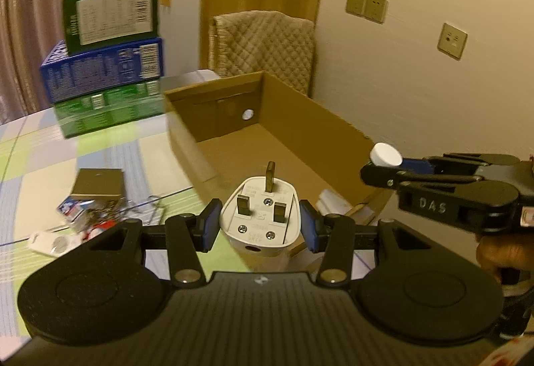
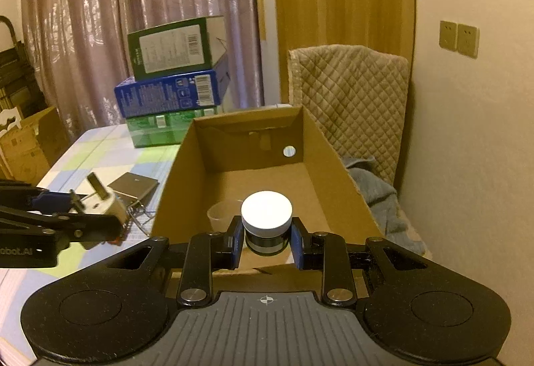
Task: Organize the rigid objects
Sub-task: 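Carry the plug and jar with both tools into the cardboard box, then release the plug from left tool while right tool drops the jar into the box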
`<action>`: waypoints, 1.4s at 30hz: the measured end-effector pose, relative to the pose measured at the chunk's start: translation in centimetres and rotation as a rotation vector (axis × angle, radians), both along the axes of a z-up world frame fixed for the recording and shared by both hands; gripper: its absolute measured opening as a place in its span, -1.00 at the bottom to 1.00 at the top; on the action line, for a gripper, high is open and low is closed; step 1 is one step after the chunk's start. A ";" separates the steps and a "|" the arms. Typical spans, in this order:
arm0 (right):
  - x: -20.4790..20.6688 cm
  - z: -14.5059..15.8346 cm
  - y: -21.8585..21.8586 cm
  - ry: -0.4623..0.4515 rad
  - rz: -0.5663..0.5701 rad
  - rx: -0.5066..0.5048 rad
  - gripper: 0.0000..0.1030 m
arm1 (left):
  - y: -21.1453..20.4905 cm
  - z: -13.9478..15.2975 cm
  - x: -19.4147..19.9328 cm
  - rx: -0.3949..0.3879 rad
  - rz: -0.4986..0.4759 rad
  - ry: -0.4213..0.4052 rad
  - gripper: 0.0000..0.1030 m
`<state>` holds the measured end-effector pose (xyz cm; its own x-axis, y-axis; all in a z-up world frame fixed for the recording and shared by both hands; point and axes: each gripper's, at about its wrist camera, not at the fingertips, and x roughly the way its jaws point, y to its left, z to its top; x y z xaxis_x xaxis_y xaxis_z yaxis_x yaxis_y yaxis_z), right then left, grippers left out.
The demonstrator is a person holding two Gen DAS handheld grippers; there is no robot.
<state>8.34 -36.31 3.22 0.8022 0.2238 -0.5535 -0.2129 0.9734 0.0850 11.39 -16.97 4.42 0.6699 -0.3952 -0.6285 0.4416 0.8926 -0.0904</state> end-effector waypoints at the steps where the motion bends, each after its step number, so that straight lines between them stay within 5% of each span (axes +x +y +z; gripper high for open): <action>1: 0.1 -0.1 -0.2 0.003 -0.003 0.005 -0.50 | -0.4 -0.1 0.2 0.000 -0.006 0.001 -0.15; 26: 2.3 -1.4 -2.1 0.032 -0.020 0.044 -0.50 | -4.3 -3.0 2.6 0.019 -0.075 0.036 -0.15; 42: 2.7 -1.4 -1.3 0.050 0.007 0.057 -0.50 | 2.2 -1.8 1.0 -0.028 0.079 0.028 -0.15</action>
<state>11.04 -37.61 1.80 0.7720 0.2616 -0.5794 -0.2137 0.9652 0.1509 12.41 -14.78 2.60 0.6822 -0.3593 -0.6368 0.3665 0.9217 -0.1274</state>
